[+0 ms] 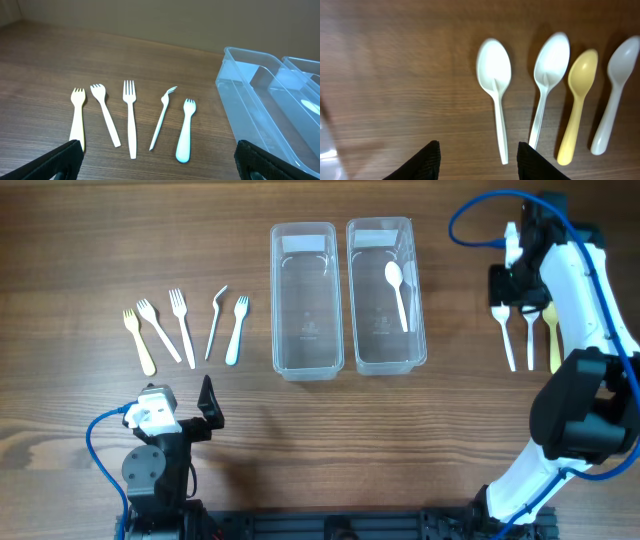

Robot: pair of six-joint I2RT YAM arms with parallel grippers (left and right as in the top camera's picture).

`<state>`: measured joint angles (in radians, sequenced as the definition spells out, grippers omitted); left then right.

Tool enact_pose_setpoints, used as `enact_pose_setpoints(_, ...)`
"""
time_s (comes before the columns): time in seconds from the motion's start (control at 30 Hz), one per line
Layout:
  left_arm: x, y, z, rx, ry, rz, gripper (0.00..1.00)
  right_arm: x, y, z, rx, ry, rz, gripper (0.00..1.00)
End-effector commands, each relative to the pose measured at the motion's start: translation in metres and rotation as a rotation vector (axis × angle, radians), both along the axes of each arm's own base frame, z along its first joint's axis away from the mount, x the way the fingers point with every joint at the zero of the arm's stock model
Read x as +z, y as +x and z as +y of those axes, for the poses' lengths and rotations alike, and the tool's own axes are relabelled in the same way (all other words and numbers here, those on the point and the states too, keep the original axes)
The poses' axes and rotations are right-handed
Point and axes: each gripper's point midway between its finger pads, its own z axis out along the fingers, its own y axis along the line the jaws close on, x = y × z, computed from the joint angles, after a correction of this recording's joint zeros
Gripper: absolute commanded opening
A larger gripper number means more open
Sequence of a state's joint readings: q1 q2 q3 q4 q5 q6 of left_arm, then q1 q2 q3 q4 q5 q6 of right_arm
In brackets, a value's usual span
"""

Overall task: Pack container
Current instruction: 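Return the right gripper to the spoons and grasp a white spoon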

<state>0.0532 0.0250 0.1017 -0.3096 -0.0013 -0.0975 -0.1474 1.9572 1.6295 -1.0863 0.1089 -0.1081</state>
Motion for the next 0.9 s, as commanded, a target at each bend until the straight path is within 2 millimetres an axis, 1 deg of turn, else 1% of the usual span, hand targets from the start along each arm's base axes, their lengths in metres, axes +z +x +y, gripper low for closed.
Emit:
enact_pose_setpoints(0.0,0.000,0.000,-0.003,-0.021,0.016,-0.005,1.00,-0.013,-0.012,-0.012,0.015,0.007,0.017,0.49)
enact_pose_setpoints(0.03,0.000,0.000,-0.003,-0.021,0.016,-0.005,1.00,-0.020,-0.015,-0.016,0.015,0.008,0.022,0.49)
enact_pose_setpoints(0.1,0.000,0.000,-0.003,-0.022,0.016,-0.005,1.00,-0.028,-0.018,-0.022,0.010,0.006,0.023,0.49)
enact_pose_setpoints(0.13,0.000,0.000,-0.003,-0.022,0.016,-0.005,1.00,-0.030,-0.019,-0.025,0.011,0.007,0.022,0.47)
enact_pose_setpoints(0.23,0.000,0.000,-0.003,-0.021,0.016,-0.005,1.00,-0.038,-0.018,-0.022,0.055,0.034,0.015,0.41)
enact_pose_setpoints(0.3,0.000,0.000,-0.003,-0.021,0.016,-0.005,1.00,-0.042,-0.018,-0.022,0.054,0.032,0.007,0.41)
enact_pose_setpoints(0.37,0.000,0.000,-0.003,-0.021,0.016,-0.005,1.00,-0.047,-0.020,-0.021,0.054,0.033,0.009,0.46)
enact_pose_setpoints(0.47,0.000,0.000,-0.003,-0.021,0.016,-0.005,1.00,-0.056,-0.021,-0.020,0.055,0.035,0.004,0.47)
enact_pose_setpoints(0.5,0.000,0.000,-0.003,-0.021,0.016,-0.005,1.00,-0.058,-0.020,-0.020,0.055,0.034,-0.001,0.50)
enact_pose_setpoints(0.73,0.000,0.000,-0.003,-0.021,0.016,-0.005,1.00,-0.073,-0.019,-0.019,0.057,0.034,-0.028,0.49)
enact_pose_setpoints(0.87,0.000,0.000,-0.003,-0.022,0.016,-0.005,1.00,-0.085,-0.023,-0.019,0.053,0.033,-0.032,0.49)
